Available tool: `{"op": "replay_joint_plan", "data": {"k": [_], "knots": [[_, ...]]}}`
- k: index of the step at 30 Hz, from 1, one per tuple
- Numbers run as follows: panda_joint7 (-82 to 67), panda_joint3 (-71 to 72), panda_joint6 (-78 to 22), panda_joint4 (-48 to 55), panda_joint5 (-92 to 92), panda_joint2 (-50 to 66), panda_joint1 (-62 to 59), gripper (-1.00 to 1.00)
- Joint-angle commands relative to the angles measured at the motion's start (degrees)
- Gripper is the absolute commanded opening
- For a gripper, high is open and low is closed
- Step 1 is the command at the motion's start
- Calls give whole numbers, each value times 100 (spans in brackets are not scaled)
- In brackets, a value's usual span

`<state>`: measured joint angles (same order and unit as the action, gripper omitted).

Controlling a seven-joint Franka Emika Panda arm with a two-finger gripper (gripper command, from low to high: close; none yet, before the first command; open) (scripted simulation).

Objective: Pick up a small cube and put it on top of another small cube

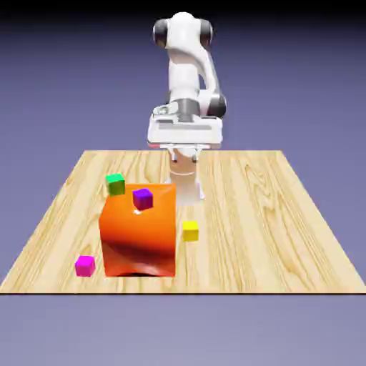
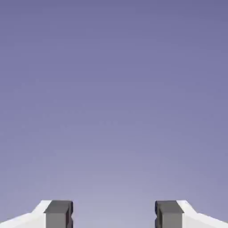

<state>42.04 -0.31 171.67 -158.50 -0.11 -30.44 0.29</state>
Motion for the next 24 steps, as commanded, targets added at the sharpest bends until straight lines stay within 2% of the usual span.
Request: {"op": "replay_joint_plan", "data": {"k": [1,24], "knots": [[-35,-26,-194,208,-9,184,-33,0],[-827,-613,-4647,4984,-218,4413,-801,0]]}}
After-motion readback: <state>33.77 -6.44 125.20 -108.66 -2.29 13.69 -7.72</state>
